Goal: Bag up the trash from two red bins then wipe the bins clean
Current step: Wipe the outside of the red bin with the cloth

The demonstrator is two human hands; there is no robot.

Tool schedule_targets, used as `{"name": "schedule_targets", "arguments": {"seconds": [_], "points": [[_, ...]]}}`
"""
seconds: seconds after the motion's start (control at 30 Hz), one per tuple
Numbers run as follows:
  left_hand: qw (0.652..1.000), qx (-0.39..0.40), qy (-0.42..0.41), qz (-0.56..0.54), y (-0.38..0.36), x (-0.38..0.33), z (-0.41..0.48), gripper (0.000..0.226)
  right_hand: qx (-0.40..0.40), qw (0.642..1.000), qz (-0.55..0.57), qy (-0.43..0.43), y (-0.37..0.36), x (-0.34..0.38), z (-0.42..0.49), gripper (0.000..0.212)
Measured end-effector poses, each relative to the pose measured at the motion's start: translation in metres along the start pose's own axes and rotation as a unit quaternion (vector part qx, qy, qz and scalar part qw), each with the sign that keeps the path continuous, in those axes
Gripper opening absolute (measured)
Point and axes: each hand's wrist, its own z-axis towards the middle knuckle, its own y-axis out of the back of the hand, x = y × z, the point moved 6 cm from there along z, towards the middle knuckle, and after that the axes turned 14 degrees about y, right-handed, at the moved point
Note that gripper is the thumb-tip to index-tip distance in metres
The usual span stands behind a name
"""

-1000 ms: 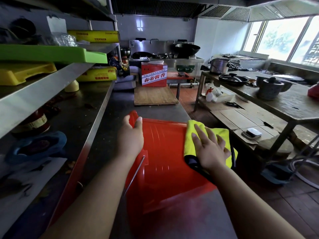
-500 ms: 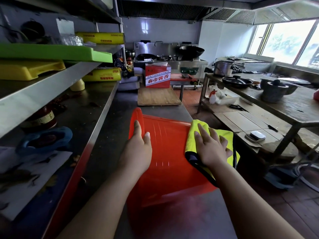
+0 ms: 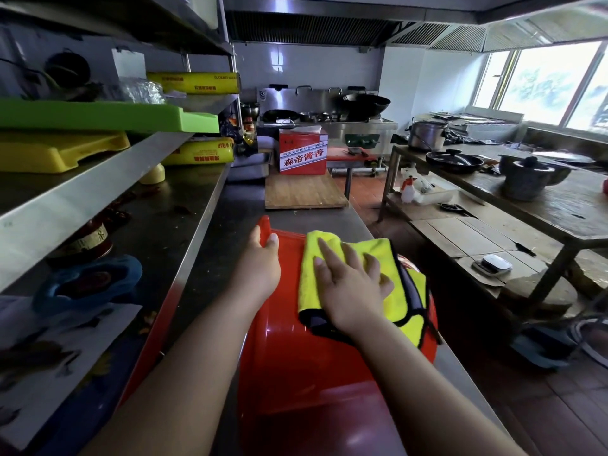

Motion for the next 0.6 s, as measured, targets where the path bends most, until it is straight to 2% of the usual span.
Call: {"name": "schedule_targets", "arguments": {"seconds": [0.17, 0.33, 0.47, 0.6], "points": [[1.000, 0.008, 0.004, -0.025, 0.002, -0.006, 0.006, 0.045, 0.027, 0.997, -0.007, 0.075, -0.018, 0.055, 0.001, 0.046], [1.000, 0.010, 0.000, -0.017, 0.003, -0.001, 0.017, 0.043, 0.017, 0.996, -0.014, 0.091, -0.014, 0.029, 0.002, 0.044], [1.000, 0.024, -0.003, -0.016, 0.002, 0.003, 0.018, 0.045, -0.007, 0.999, -0.035, -0.007, -0.001, -0.032, 0.001, 0.043], [1.000, 0.007, -0.005, 0.008, 0.001, 0.001, 0.013, 0.048, -0.023, 0.994, -0.001, -0.111, 0.012, -0.078, -0.003, 0.043]]}}
